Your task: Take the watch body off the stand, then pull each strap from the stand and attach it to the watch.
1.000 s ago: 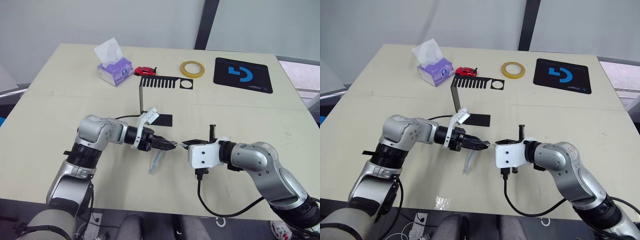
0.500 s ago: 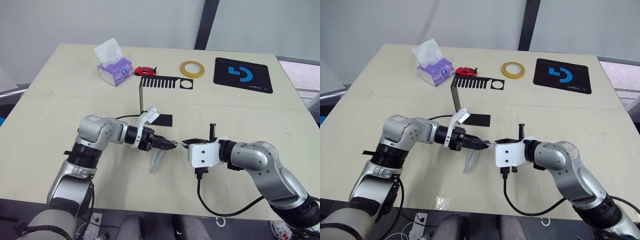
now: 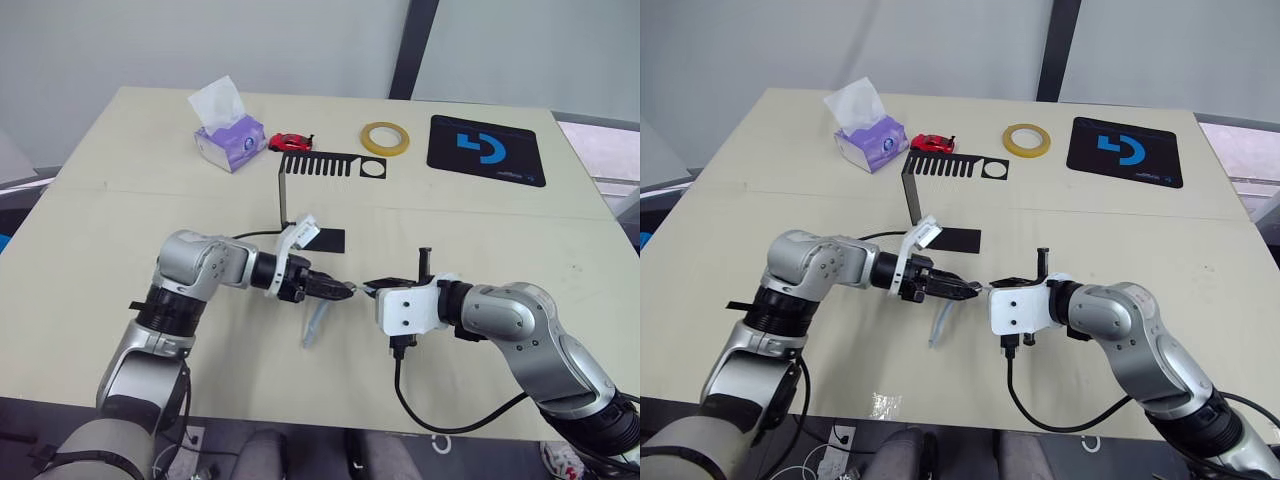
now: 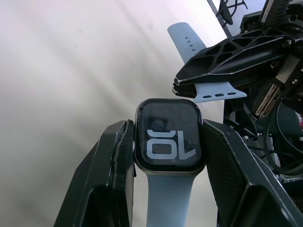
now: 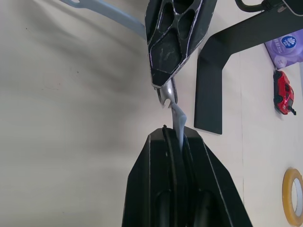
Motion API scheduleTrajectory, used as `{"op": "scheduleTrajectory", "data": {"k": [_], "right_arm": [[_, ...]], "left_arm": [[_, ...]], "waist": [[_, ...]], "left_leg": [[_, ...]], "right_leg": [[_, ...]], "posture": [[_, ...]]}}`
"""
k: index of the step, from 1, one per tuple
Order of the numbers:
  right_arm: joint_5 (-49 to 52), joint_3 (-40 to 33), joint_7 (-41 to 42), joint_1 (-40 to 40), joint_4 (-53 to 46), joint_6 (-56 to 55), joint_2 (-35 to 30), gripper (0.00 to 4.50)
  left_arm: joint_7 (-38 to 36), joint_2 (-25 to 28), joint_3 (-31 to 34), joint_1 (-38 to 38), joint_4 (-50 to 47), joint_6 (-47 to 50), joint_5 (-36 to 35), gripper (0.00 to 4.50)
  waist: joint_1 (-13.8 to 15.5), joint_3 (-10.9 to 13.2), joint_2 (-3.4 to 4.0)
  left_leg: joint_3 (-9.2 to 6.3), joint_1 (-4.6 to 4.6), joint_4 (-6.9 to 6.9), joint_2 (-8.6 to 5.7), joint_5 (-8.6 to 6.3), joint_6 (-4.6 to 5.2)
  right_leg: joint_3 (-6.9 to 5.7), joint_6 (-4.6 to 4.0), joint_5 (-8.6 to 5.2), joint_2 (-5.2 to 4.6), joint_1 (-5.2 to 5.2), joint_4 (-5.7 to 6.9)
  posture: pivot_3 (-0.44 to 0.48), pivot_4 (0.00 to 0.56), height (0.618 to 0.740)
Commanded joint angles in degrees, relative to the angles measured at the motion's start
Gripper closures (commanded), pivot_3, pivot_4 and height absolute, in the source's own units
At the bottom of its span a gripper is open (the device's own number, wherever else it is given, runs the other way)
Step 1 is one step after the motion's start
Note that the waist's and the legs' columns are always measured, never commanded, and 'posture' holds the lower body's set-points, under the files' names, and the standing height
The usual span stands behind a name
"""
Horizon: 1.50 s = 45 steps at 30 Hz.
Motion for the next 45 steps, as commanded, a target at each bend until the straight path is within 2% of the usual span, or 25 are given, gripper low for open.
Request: {"op": "scheduleTrajectory", "data": {"k": [1,45], "right_arm": [[0.0,-0.6,-0.2,-0.8,-1.5,-0.3,0.3,4.50],[-0.1,-1.3,0.1,-0.8,-1.9,-0.1,-0.3,4.50]], "left_arm": [[-0.2,-0.4,1.9,-1.4,-2.5,0.5,-2.0,2.76],[-3.1,0.0,-0.7,0.2,3.7,-7.5,0.9,2.76]], "waist": [[0.0,0.0,0.00],[0.0,0.0,0.00]], "left_leg": [[0.00,0.00,0.00,0.00,0.00,0.00],[0.00,0.00,-0.01,0.00,0.00,0.00]], "right_leg": [[0.00,0.00,0.00,0.00,0.00,0.00],[-0.01,0.00,0.00,-0.01,0.00,-0.01]], "posture": [[0.000,0.150,0.738],[0.000,0.150,0.738]]}}
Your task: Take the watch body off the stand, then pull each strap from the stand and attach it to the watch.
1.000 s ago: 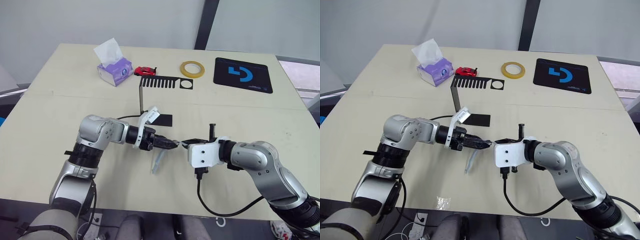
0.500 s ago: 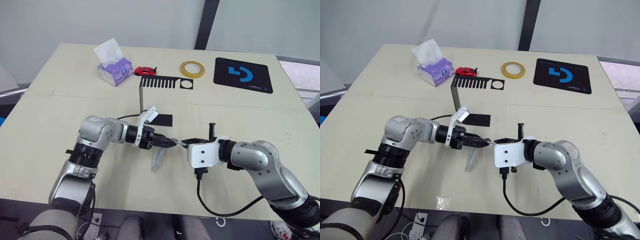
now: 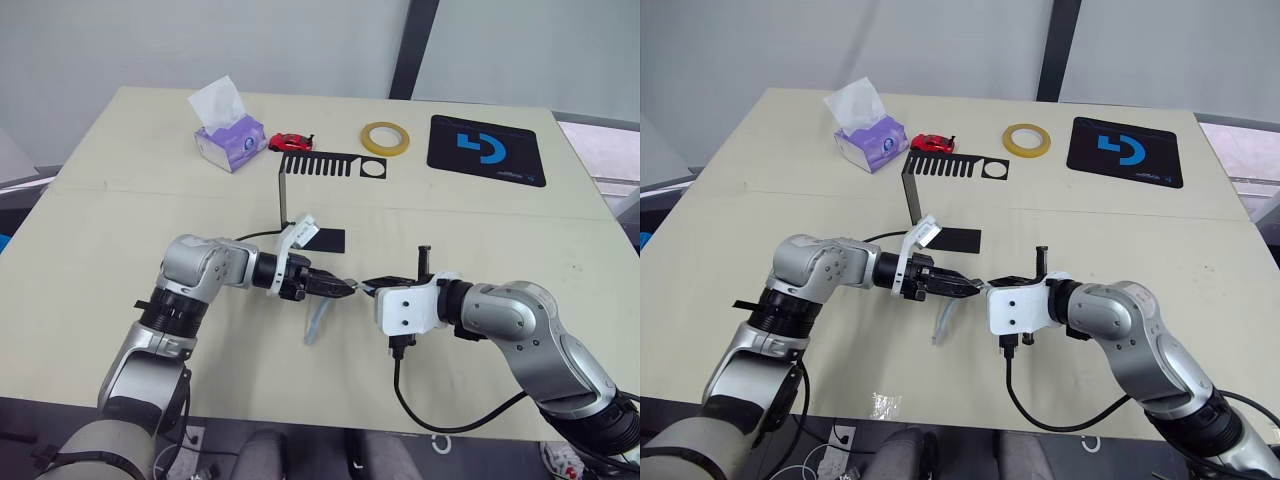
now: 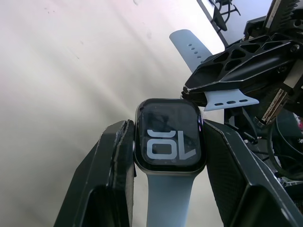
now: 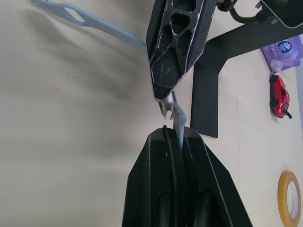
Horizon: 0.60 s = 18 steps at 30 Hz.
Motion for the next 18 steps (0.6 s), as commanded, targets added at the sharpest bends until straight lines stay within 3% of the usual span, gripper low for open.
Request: {"op": "scheduleTrajectory", "data": {"k": [1,18], "right_arm": [[0.0,-1.3,-0.1,-0.3,-1.1,-0.4,-0.4,4.50],[-0.5,-1.1,-0.5,0.6,0.0,-1.2,-0.5,4.50]], "left_arm": [[-1.0,0.2,0.3,-0.4,0.4,-1.1,0.2,2.76],[-0.6,0.1,1.9,-0.8,-3.1,2.7,-2.0,2.76]], "waist": [[0.0,0.0,0.00],[0.0,0.0,0.00]], "left_leg": [[0.00,0.00,0.00,0.00,0.00,0.00],[0.00,0.00,0.00,0.00,-0.01,0.02]], "right_leg": [[0.00,0.00,0.00,0.00,0.00,0.00],[0.00,0.00,0.00,0.00,0.00,0.00]], "posture": [[0.000,0.150,0.738],[0.000,0.150,0.738]]}}
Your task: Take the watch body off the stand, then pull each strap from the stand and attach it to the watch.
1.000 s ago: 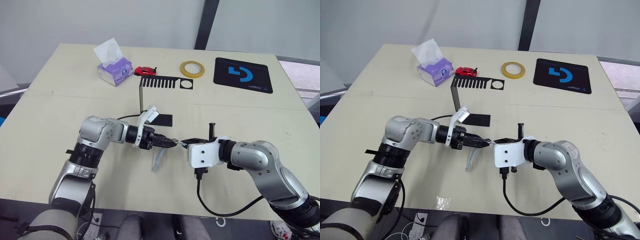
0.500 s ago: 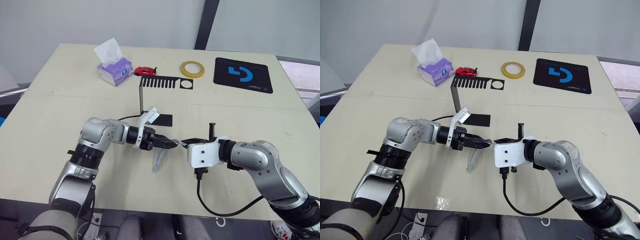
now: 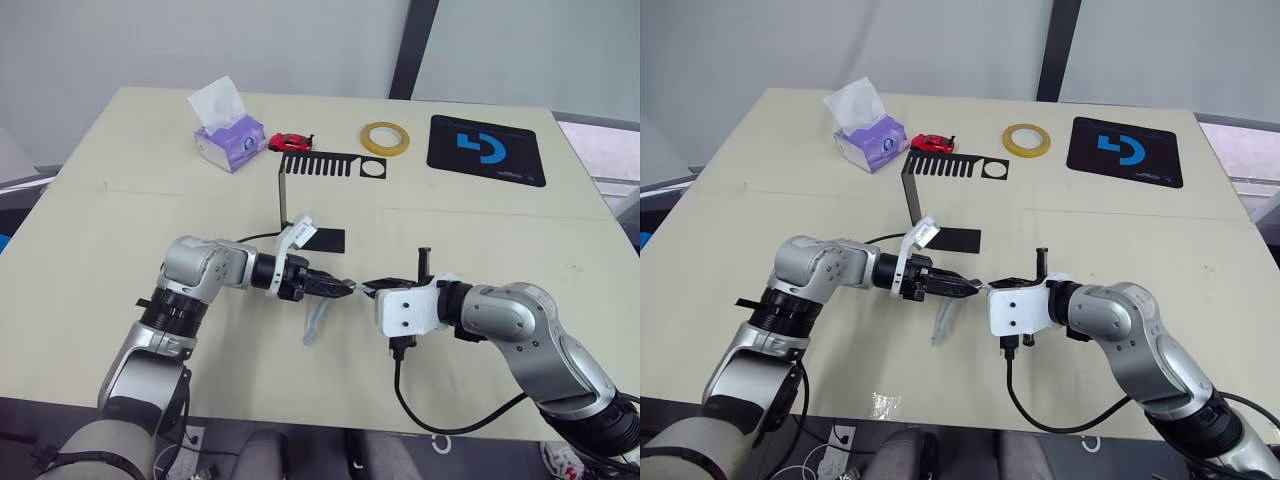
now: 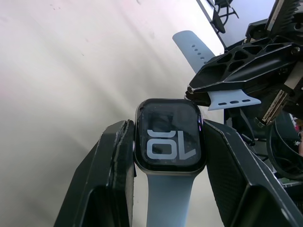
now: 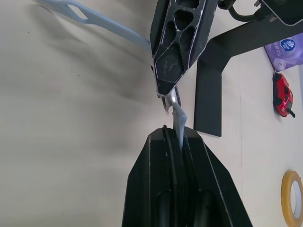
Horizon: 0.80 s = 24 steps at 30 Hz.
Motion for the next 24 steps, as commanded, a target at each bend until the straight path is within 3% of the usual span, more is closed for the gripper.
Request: {"op": "scheduleTrajectory", "data": {"k": [1,12,24], "right_arm": [[-0.5,-1.0,-0.5,0.0,-0.2,-0.9,-0.5,4.50],[-0.7,-1.1,-0.4,-0.3,0.5,-1.4,-0.4,4.50],[0.5,-3.3,0.5,0.1,-2.7,0.4,-1.3,4.50]], "left_arm": [[0.6,0.0,2.1,-1.0,-4.3,2.7,-2.2,2.76],[3.7,-1.6,4.4,-2.1,-7.0,7.0,-3.7,2.76],[3.1,0.6,2.0,-1.8,-5.7,4.0,-2.2,2.76]], "waist": [[0.0,0.0,0.00],[0.0,0.0,0.00],[0.0,0.0,0.00]], "left_leg": [[0.00,0.00,0.00,0.00,0.00,0.00],[0.00,0.01,0.00,0.00,0.00,0.00],[0.00,0.01,0.00,0.00,0.02,-0.04]], "right_leg": [[0.00,0.00,0.00,0.00,0.00,0.00],[0.00,0.00,0.00,0.00,0.00,0.01],[0.00,0.00,0.00,-0.01,0.00,0.00]], "posture": [[0.000,0.150,0.738],[0.000,0.150,0.738],[0.000,0.150,0.738]]}}
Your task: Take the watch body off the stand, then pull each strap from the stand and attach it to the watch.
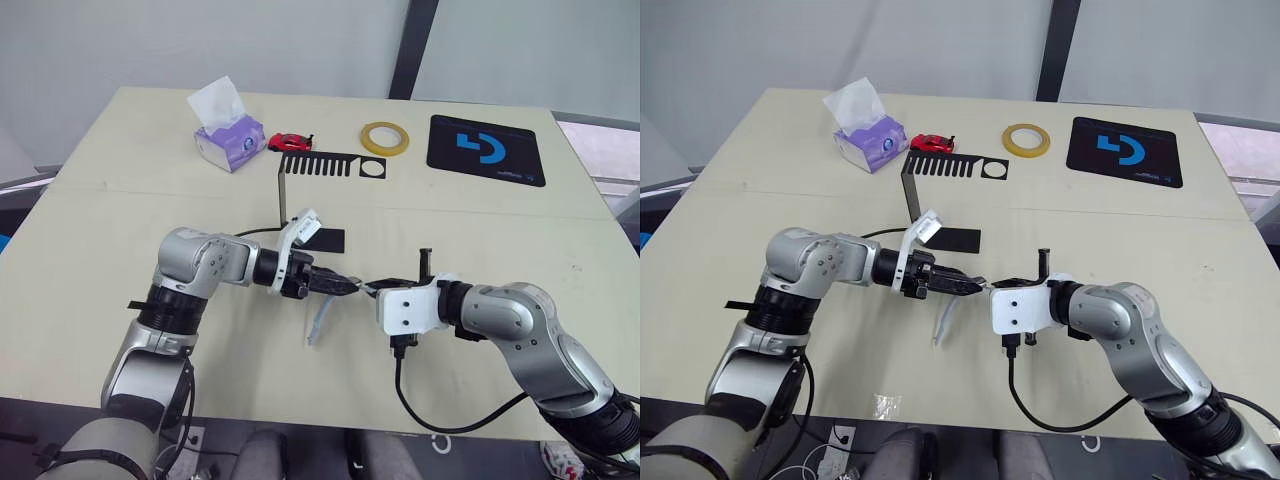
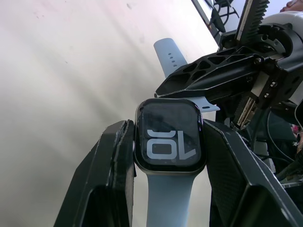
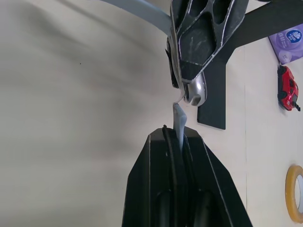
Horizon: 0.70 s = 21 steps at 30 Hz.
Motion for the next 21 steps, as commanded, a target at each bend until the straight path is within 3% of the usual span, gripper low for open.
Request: {"op": "scheduleTrajectory", "data": {"k": [1,21], "right_arm": [[1.1,-3.1,0.4,0.0,-4.0,0.8,-0.7,4.50],[0.8,-1.6,0.5,-1.2,-4.1,1.7,0.3,4.50]], "left_arm": [[-1.0,0.7,-0.2,-0.9,-1.4,-1.4,-0.2,2.76],[-0.5,-0.8,-0.1,-1.6,0.4,-2.4,-0.2,2.76]], "waist": [[0.0,0.0,0.00],[0.0,0.0,0.00]], "left_leg": [[0.00,0.00,0.00,0.00,0.00,0.00],[0.00,0.00,0.00,-0.01,-0.01,0.02]], "right_leg": [[0.00,0.00,0.00,-0.01,0.00,0.00],[0.00,0.00,0.00,0.00,0.00,-0.01]], "posture": [[0.000,0.150,0.738],[0.000,0.150,0.738]]}}
